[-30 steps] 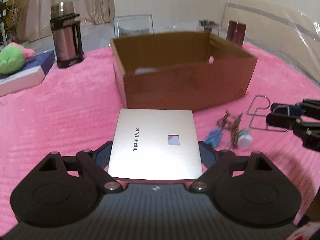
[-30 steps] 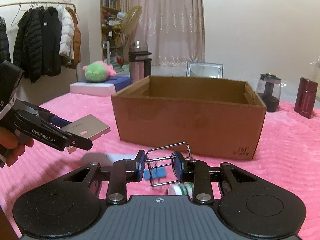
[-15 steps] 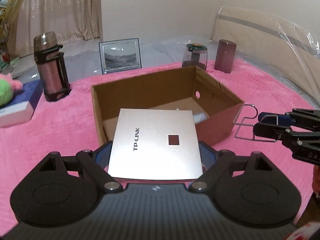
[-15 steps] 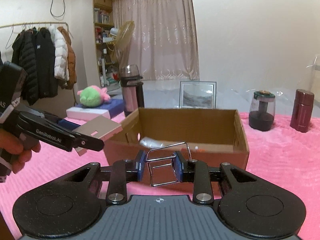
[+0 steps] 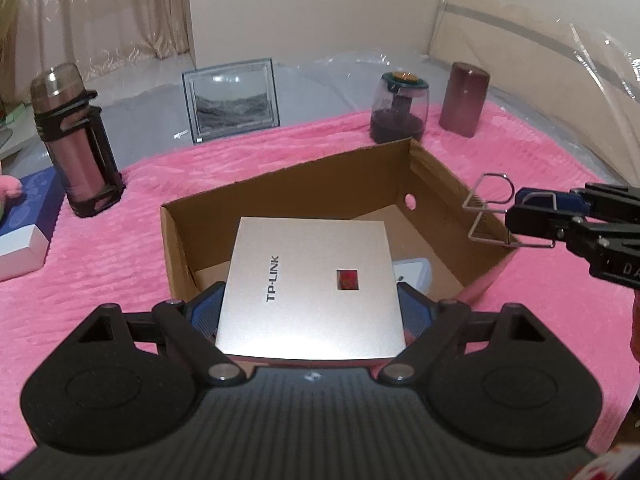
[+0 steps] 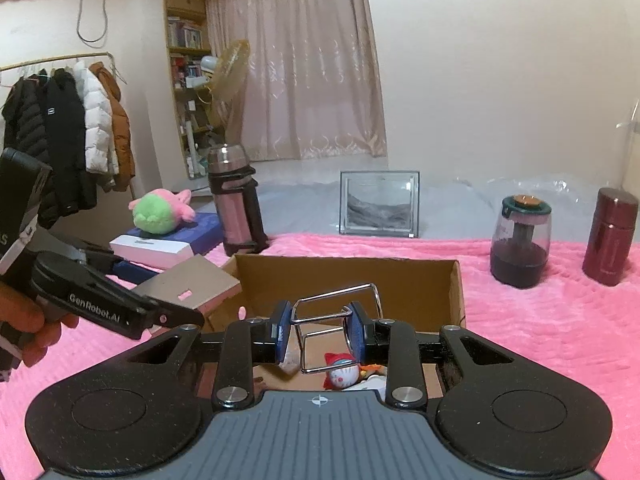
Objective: Organize rigid objects
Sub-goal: 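Carry the router panel and wire puzzle over the cardboard box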
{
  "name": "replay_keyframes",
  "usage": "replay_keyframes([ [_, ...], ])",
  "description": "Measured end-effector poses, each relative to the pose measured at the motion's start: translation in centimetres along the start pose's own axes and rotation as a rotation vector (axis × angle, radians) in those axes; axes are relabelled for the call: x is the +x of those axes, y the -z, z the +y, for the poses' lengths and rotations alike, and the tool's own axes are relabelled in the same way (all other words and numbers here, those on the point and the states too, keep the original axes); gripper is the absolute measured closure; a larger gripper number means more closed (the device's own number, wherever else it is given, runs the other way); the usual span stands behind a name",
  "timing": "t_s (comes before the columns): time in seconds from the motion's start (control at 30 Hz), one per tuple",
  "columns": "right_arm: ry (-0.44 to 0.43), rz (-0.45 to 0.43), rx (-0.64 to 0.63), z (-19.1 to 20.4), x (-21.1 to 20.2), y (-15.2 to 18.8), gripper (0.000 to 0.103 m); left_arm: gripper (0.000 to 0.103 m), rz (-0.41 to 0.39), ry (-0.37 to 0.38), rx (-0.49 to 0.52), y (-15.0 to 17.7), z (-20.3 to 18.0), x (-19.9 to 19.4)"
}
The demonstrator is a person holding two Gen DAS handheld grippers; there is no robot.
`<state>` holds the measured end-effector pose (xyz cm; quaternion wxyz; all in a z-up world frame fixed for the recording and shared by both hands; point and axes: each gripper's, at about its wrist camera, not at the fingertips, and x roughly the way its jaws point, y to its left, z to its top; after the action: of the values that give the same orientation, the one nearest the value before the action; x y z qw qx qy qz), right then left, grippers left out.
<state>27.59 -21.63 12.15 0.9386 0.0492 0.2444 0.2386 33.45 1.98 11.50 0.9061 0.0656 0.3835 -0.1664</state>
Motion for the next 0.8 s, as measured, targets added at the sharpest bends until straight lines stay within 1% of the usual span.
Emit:
replay_keyframes([
  [0.17,0.009,0.057,0.010,-1.2,2.8,-0.7,0.076,0.018,0.087,0.019,-0.010,-0.6,0.7,2.8],
  [0.37,0.018,0.109,0.020,-2.2,5.4,-0.9,0.076,0.018,0.165,0.032,-0.035,-1.3,1.4,5.5],
  [0.43,0.020,0.122,0.033,-2.7,6.2,-0.8,0.076,0.018,0.182,0.039,-0.041,-1.4,1.5,6.3],
  [0.53,0.032,0.145,0.041,-3.0,7.2,-0.6,0.076,0.018,0.207,0.072,-0.050,-1.6,1.3,7.6],
  [0.8,0.066,0.216,0.049,-4.1,9.2,-0.1,0.076,0.018,0.235,0.094,-0.006,-1.2,-0.5,10.2],
])
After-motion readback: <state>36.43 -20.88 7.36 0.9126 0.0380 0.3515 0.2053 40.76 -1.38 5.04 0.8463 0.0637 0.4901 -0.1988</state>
